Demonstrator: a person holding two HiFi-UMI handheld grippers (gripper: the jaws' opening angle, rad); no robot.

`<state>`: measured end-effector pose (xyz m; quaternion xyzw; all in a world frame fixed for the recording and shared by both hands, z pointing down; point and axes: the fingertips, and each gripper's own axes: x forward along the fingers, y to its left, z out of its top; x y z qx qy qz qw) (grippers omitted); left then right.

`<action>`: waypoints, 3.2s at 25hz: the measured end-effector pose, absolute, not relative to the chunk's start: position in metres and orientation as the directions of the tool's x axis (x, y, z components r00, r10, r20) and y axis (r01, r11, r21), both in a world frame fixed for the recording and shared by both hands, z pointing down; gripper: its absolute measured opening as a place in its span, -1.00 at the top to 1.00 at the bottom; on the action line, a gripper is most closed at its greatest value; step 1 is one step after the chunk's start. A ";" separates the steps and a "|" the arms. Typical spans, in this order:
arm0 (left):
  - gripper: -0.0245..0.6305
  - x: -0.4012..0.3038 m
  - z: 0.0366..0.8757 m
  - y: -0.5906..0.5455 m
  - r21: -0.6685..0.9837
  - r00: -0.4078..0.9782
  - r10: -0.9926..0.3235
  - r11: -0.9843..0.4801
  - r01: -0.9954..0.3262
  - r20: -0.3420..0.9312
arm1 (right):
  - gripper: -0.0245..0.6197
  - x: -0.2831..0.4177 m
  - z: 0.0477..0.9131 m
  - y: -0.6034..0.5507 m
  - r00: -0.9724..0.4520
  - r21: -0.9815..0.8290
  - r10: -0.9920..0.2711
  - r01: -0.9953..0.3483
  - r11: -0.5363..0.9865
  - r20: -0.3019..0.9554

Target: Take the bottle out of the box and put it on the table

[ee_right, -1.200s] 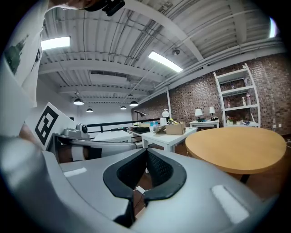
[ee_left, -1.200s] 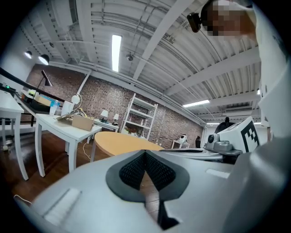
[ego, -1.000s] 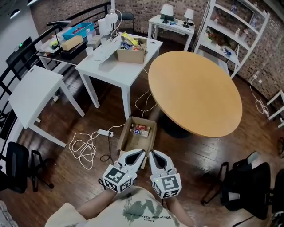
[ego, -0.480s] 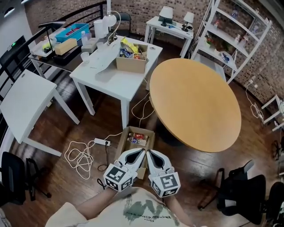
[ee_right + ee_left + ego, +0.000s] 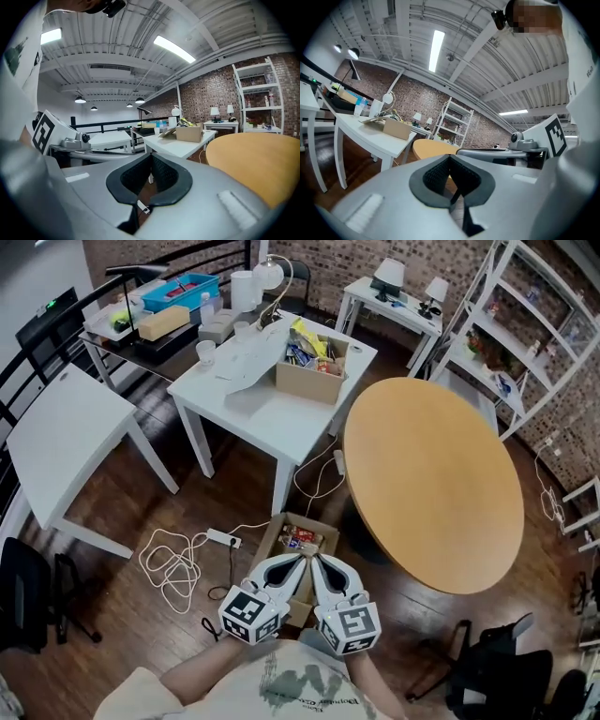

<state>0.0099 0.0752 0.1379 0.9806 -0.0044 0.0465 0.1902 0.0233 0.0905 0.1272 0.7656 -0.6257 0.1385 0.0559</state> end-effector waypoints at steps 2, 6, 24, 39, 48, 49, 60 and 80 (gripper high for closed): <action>0.98 0.014 0.141 0.065 0.373 0.995 -0.019 -0.926 -0.055 0.099 | 0.92 0.028 0.132 0.080 0.155 -0.093 -0.945 -0.978 -0.188 0.287; 0.98 0.028 0.153 0.047 0.376 0.989 -0.084 -0.918 -0.124 0.120 | 0.92 0.042 0.139 0.059 0.089 -0.101 -0.952 -0.987 -0.123 0.293; 0.98 0.109 0.234 -0.015 0.428 0.893 -0.412 -0.784 -0.449 0.182 | 0.92 0.135 0.222 0.006 -0.198 -0.137 -0.888 -0.979 0.154 0.416; 0.98 0.091 0.401 -0.035 0.460 0.770 -0.543 -0.619 -0.637 0.335 | 0.87 0.117 0.411 -0.038 -0.380 -0.217 -0.748 -0.925 0.313 0.544; 0.98 0.075 0.501 -0.004 0.516 0.724 -0.527 -0.509 -0.689 0.445 | 0.82 0.112 0.521 -0.019 -0.415 -0.239 -0.632 -0.907 0.348 0.655; 0.98 0.074 0.509 -0.002 0.523 0.722 -0.524 -0.500 -0.690 0.451 | 0.81 0.114 0.534 -0.015 -0.410 -0.237 -0.617 -0.908 0.345 0.672; 0.98 0.068 0.623 0.002 0.559 0.717 -0.497 -0.453 -0.694 0.488 | 0.68 0.119 0.678 0.004 -0.333 -0.198 -0.534 -0.935 0.294 0.777; 0.98 0.067 0.748 -0.001 0.531 0.691 -0.496 -0.443 -0.722 0.526 | 0.42 0.154 0.894 -0.002 -0.253 -0.133 -0.322 -0.926 0.353 0.912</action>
